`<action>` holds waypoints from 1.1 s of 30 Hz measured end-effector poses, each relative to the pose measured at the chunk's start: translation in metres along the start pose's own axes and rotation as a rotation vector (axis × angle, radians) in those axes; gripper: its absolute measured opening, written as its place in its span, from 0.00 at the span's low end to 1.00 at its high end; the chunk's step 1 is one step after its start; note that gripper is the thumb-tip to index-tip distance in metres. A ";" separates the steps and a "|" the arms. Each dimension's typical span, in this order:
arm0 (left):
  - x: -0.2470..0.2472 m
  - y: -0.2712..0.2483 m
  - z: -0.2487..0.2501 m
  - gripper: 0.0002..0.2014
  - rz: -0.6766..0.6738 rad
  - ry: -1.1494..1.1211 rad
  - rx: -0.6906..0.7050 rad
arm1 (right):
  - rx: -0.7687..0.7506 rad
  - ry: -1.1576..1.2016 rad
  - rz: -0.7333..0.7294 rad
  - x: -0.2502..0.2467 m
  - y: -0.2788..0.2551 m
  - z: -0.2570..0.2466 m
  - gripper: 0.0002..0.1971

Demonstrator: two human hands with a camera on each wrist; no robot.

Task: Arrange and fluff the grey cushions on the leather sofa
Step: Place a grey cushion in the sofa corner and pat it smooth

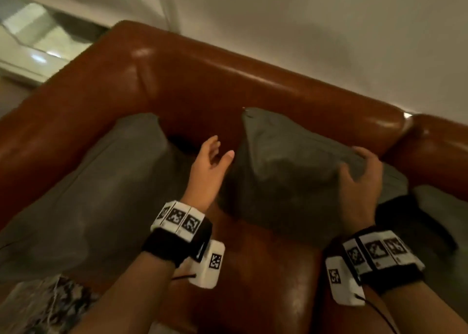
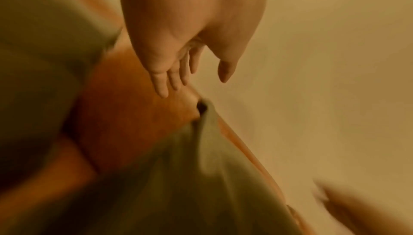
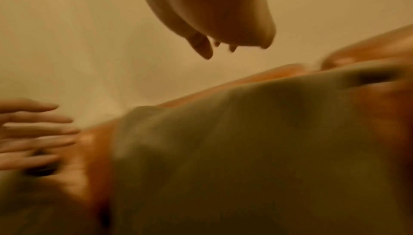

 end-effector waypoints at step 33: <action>0.059 0.040 -0.030 0.16 0.105 0.431 -0.060 | 0.813 0.705 -0.190 0.016 0.016 0.106 0.26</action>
Point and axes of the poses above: each hand's wrist, its own y-axis towards the middle knuckle, its own x-axis out of the palm, z = x × y, the point moved 3 cm from there along y, towards the middle knuckle, and after that the axes turned 5 degrees about x, right-handed, at the moved point
